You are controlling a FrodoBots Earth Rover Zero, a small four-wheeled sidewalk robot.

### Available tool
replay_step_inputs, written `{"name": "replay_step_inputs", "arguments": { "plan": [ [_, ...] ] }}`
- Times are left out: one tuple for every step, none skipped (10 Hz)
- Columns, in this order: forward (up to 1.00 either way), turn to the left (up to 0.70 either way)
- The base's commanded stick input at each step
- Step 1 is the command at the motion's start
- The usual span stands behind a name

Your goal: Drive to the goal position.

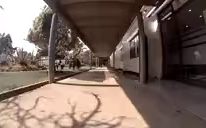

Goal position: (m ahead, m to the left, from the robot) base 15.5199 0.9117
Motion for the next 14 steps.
{"name": "replay_step_inputs", "arguments": {
  "plan": [
    [0.5, 0.0],
    [0.5, 0.0],
    [0.5, 0.0],
    [0.5, 0.0],
    [0.5, 0.0],
    [0.5, 0.0],
    [0.5, 0.0],
    [0.5, 0.0],
    [0.5, 0.0],
    [0.5, 0.0],
    [0.5, 0.0],
    [0.5, 0.0],
    [0.5, 0.0],
    [0.5, 0.0]
  ]
}}
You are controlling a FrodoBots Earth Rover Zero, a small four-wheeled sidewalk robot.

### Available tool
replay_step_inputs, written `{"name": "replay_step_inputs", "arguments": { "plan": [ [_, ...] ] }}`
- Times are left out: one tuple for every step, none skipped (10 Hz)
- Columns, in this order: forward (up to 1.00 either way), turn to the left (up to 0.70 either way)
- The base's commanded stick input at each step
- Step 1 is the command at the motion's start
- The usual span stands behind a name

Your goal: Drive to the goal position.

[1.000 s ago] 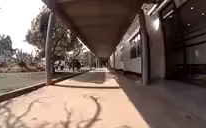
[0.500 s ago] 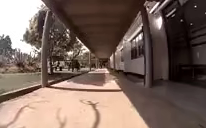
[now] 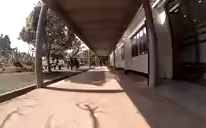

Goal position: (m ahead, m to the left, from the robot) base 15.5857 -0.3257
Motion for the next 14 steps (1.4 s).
{"name": "replay_step_inputs", "arguments": {
  "plan": [
    [0.5, 0.0],
    [0.5, 0.0],
    [0.5, 0.0],
    [0.5, 0.0],
    [0.5, 0.0],
    [0.5, 0.0],
    [0.5, 0.0],
    [0.5, 0.0],
    [0.5, 0.0],
    [0.5, 0.0],
    [0.5, 0.0],
    [0.5, 0.0],
    [0.5, 0.0],
    [0.5, 0.0]
  ]
}}
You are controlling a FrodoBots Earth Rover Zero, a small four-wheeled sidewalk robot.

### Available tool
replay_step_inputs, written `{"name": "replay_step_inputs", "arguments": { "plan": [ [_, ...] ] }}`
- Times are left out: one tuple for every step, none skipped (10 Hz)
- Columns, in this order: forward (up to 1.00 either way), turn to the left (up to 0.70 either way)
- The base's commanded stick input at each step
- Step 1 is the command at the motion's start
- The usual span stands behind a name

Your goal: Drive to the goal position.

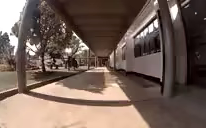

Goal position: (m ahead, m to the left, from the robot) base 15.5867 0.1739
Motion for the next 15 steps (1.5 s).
{"name": "replay_step_inputs", "arguments": {
  "plan": [
    [0.5, 0.0],
    [0.5, 0.0],
    [0.5, 0.0],
    [0.5, 0.0],
    [0.5, 0.0],
    [0.5, 0.0],
    [0.5, 0.0],
    [0.5, 0.0],
    [0.5, 0.0],
    [0.5, 0.0],
    [0.5, 0.0],
    [0.5, 0.0],
    [0.5, 0.0],
    [0.5, 0.0],
    [0.5, 0.0]
  ]
}}
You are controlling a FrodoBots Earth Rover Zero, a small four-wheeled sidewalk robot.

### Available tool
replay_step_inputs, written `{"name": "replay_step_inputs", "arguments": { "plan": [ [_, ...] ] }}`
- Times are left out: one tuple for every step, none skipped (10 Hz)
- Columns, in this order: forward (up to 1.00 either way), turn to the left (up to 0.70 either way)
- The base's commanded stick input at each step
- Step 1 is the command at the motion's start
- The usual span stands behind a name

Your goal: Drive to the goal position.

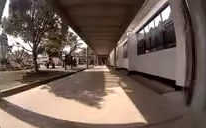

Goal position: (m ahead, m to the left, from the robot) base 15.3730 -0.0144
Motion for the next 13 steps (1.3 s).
{"name": "replay_step_inputs", "arguments": {
  "plan": [
    [0.5, 0.0],
    [0.5, 0.0],
    [0.5, 0.0],
    [0.5, 0.0],
    [0.5, 0.0],
    [0.5, 0.0],
    [0.5, 0.0],
    [0.5, 0.0],
    [0.5, 0.0],
    [0.5, 0.0],
    [0.5, 0.0],
    [0.5, 0.0],
    [0.5, 0.0]
  ]
}}
